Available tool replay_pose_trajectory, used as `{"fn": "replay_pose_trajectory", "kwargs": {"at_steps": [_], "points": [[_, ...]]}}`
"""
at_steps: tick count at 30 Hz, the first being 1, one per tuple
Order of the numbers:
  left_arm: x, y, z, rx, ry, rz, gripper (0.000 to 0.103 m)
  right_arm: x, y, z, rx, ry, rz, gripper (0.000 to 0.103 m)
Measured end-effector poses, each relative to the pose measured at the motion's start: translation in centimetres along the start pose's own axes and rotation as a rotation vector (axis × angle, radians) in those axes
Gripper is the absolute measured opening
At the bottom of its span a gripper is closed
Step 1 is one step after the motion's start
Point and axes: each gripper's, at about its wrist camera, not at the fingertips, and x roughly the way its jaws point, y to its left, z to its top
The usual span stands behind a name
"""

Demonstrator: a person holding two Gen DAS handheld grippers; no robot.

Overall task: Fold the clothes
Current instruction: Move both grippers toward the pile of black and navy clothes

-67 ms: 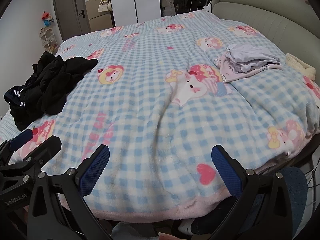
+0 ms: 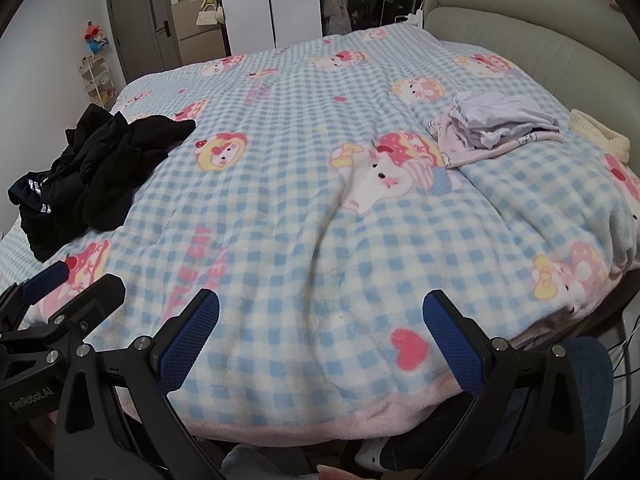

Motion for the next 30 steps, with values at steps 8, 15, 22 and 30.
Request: {"fn": "replay_pose_trajectory", "kwargs": {"at_steps": [8, 15, 22, 30], "points": [[-1.2, 1.1, 1.0, -0.083, -0.024, -0.101, 0.103, -1.9, 0.6, 1.0, -0.042, -0.09, 0.032, 0.103], [-1.3, 3.8, 1.8, -0.144, -0.038, -0.097, 0.103, -2.3, 1.3, 1.5, -0.077, -0.106, 0.112, 0.103], [-1.3, 9.0, 2.1, -0.227, -0.059, -0.051, 0.103, 0.4, 6.2, 2.1, -0.165, -0.015, 0.279, 0.103], [-0.7, 22.1, 3.2, -0.466, -0.062, 0.009, 0.103, 3.5, 17.8, 7.5, -0.389, 0.009, 0.342, 0.103]]}}
